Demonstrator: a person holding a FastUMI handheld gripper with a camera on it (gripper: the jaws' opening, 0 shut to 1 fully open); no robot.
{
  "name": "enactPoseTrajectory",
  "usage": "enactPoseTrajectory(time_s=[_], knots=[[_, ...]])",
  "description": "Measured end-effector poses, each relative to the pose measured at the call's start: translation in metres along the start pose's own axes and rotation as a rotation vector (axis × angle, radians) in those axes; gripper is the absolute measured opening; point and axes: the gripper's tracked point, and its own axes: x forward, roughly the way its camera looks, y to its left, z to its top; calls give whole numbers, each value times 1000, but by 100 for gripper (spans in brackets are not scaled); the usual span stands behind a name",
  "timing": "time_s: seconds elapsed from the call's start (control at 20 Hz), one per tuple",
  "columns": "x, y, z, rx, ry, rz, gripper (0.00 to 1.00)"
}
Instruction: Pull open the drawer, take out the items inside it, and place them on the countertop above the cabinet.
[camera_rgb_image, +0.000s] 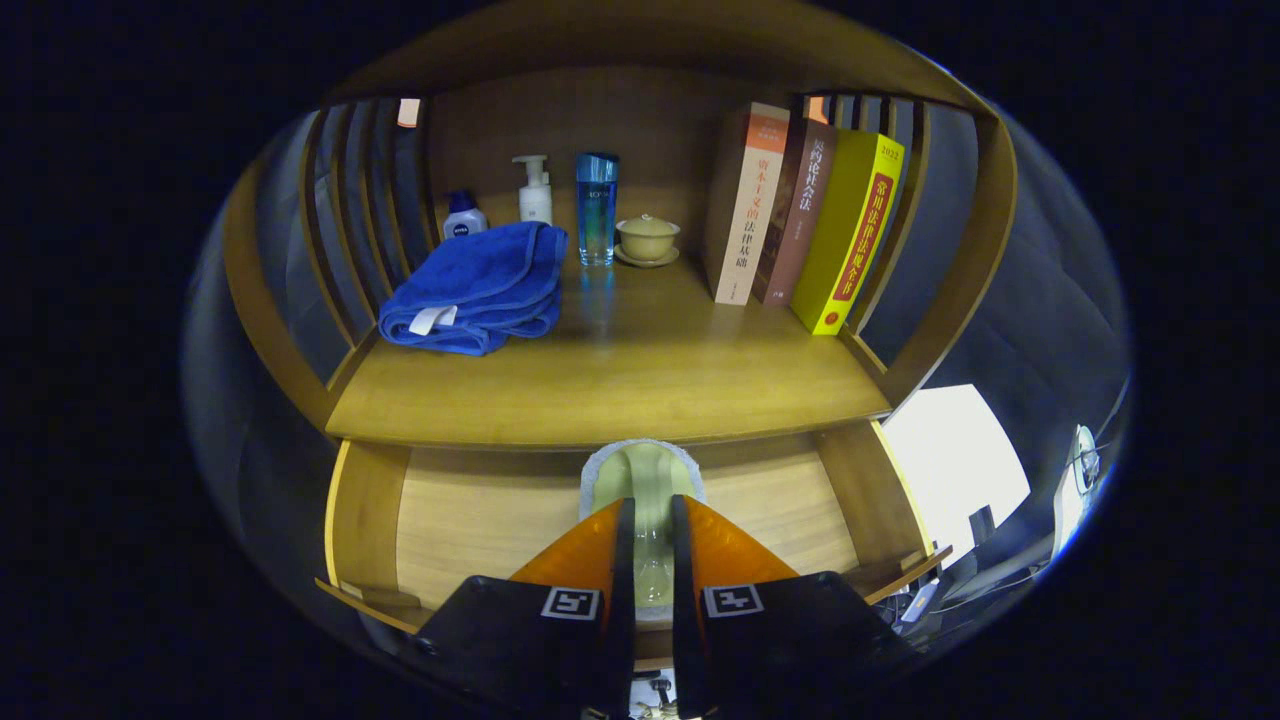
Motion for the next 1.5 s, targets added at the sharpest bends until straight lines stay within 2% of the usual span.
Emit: enactPoseTrajectory(time_s=[0.45, 1.2, 1.5], knots=[[-10, 6, 40, -8, -52, 7, 24], [42, -3, 101, 14, -126, -46, 24], [74, -4, 110, 7, -134, -59, 24]])
